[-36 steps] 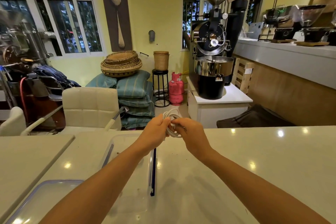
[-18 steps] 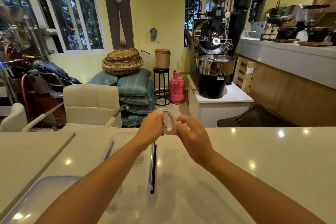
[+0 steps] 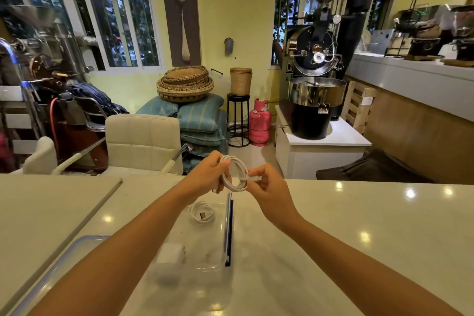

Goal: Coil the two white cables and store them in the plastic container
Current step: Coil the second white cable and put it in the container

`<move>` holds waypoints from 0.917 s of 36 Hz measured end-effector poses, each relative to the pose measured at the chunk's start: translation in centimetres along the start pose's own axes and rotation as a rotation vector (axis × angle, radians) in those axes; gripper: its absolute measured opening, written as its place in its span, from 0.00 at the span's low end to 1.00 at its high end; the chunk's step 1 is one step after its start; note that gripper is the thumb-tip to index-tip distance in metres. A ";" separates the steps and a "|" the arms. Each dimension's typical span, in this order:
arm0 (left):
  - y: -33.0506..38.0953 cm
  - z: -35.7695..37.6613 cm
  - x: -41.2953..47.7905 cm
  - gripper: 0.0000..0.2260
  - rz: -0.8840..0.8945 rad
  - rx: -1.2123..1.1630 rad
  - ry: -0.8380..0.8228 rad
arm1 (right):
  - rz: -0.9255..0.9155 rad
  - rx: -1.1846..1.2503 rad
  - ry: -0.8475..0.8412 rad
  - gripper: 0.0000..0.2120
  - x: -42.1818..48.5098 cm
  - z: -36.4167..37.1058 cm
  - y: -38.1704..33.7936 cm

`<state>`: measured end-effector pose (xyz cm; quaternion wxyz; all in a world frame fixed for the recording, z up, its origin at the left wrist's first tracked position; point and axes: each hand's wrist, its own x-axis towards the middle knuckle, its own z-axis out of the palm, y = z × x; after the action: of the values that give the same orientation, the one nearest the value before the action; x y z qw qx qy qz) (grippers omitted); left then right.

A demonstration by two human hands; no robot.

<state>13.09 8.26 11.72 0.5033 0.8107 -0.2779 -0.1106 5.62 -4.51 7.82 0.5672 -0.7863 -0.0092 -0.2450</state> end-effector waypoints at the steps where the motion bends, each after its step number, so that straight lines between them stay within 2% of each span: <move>1: -0.2 -0.2 -0.1 0.08 -0.007 -0.004 -0.005 | 0.043 0.028 0.007 0.11 0.1 0.3 -0.1; 5: -0.8 -1.0 -0.3 0.07 -0.079 -0.081 -0.018 | 0.115 0.082 -0.004 0.11 0.4 1.4 -0.6; 16: -1.9 -2.7 -1.3 0.08 -0.169 -0.137 -0.014 | 0.185 0.042 -0.222 0.10 1.2 3.0 -1.4; 26: -4.0 -3.8 -1.1 0.08 -0.281 0.021 0.099 | 0.289 -0.067 -0.401 0.07 3.0 4.6 -1.1; 33: -6.0 -3.9 -1.3 0.05 -0.389 0.129 0.127 | 0.366 -0.252 -0.464 0.14 3.6 6.1 -0.9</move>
<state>15.86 13.98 8.14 0.4360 0.8850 -0.0901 -0.1363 10.79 0.37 8.56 0.4829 -0.8737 0.0336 0.0479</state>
